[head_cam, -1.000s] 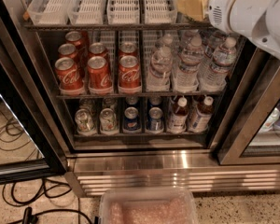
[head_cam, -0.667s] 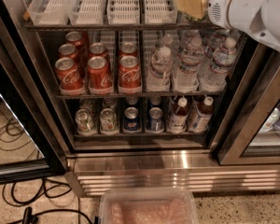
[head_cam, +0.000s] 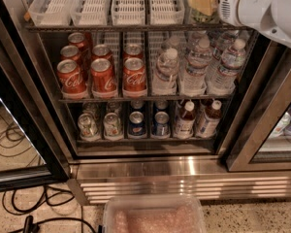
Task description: Pick green can from top shelf of fridge
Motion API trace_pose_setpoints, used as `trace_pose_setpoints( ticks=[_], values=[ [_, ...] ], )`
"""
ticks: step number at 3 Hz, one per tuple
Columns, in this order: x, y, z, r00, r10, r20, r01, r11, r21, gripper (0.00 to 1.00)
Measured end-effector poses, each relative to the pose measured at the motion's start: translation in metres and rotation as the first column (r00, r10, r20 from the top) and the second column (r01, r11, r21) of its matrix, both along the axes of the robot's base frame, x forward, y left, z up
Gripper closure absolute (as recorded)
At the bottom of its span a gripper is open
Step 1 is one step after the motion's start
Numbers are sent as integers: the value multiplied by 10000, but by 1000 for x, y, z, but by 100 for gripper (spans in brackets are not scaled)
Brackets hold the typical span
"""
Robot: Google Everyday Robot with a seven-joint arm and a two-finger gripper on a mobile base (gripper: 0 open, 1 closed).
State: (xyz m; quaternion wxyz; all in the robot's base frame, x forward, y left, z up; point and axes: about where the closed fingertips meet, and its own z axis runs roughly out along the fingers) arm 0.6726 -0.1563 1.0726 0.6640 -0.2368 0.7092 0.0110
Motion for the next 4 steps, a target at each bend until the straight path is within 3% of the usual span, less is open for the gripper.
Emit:
trace_pose_setpoints(
  ticks=[2,4],
  values=[
    [0,0,0,10000,0,0,0,10000,0,98],
    [-16,26,-7,9936,1059,-382,-1047,9940,317,100]
  ],
)
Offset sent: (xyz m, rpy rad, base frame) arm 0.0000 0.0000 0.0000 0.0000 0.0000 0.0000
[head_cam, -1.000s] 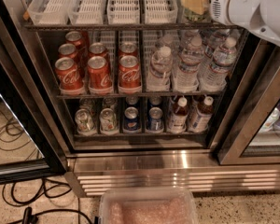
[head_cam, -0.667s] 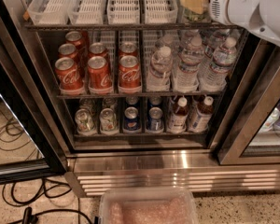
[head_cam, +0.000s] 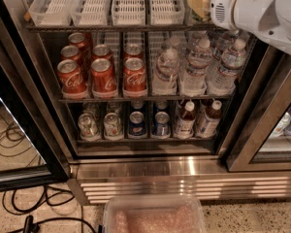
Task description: Pick green can from top shelf of fridge
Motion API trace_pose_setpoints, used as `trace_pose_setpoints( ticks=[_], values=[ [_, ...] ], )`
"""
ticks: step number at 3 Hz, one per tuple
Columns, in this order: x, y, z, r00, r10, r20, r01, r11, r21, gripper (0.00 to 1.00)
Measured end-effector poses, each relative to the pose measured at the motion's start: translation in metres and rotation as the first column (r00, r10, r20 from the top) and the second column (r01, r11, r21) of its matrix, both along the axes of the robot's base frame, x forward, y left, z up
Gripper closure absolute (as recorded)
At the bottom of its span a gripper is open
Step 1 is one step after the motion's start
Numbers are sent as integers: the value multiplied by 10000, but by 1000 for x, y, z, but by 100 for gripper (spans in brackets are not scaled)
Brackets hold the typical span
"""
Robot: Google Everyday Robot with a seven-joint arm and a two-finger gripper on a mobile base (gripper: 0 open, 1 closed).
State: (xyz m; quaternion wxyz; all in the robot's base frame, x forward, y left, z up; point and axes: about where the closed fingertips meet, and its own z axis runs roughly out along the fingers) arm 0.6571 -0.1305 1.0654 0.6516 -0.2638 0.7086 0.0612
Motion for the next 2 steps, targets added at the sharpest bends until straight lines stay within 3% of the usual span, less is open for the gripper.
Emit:
trace_pose_setpoints(
  ticks=[1,2],
  values=[
    [-1,1,2,9999,115,-34,-115,9999,64,100],
    [-6,9,3,9945,1023,-204,-1011,9935,530,100]
  ],
)
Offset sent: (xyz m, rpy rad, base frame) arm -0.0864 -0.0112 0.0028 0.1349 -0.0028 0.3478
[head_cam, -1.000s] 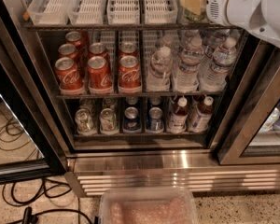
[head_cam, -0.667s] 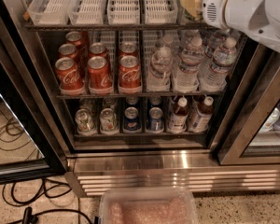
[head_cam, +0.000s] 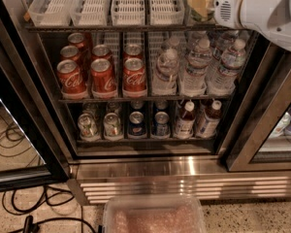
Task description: Pick green can from top shelf of fridge
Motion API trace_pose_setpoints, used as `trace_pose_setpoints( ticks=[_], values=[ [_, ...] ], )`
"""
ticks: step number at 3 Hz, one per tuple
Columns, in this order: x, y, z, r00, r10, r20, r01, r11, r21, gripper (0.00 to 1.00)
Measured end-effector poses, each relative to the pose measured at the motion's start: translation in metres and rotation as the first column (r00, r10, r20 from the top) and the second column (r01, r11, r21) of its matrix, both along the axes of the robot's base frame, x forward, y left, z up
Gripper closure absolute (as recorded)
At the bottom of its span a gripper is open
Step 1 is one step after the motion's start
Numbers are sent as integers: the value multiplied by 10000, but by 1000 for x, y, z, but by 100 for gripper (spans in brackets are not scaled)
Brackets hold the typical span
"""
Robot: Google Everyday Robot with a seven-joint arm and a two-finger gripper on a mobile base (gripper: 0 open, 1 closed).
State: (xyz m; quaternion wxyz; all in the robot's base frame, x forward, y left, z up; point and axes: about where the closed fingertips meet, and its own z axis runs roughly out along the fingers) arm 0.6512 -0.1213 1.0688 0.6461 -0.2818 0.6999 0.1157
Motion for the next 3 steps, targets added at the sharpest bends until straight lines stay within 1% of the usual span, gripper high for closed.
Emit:
trace_pose_setpoints(
  ticks=[2,3],
  values=[
    [-5,1,5,9993,372,34,-373,9992,174,100],
    [-11,2,11,9965,829,140,-835,9956,435,100]
  ],
)
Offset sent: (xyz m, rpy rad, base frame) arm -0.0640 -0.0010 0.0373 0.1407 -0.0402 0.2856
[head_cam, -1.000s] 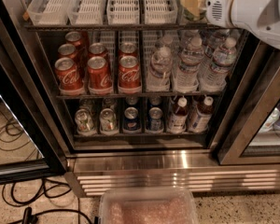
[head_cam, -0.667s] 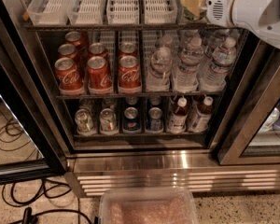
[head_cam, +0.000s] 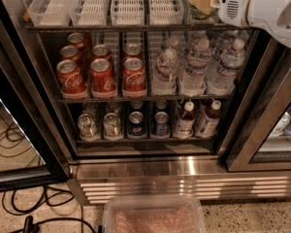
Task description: Pick green can from top shelf of fridge
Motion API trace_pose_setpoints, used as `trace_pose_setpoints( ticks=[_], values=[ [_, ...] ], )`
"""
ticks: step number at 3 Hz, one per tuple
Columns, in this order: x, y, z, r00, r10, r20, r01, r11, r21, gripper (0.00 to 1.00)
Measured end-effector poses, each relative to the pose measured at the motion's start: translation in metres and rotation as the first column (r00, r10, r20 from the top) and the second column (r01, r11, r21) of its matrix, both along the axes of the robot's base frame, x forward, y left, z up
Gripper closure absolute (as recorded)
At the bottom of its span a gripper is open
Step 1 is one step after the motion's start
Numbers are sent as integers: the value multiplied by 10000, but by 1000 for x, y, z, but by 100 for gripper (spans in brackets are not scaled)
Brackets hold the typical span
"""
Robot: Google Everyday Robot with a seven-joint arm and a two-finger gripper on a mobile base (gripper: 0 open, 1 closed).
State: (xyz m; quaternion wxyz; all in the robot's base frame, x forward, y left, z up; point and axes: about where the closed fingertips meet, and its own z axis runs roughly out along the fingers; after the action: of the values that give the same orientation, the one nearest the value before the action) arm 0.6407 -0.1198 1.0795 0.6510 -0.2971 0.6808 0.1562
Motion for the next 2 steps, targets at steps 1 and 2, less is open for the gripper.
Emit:
trace_pose_setpoints(
  ticks=[1,2],
  values=[
    [-4,1,4,9995,313,99,-315,9994,145,100],
    [-6,1,6,9994,321,111,-322,9994,119,100]
  ],
)
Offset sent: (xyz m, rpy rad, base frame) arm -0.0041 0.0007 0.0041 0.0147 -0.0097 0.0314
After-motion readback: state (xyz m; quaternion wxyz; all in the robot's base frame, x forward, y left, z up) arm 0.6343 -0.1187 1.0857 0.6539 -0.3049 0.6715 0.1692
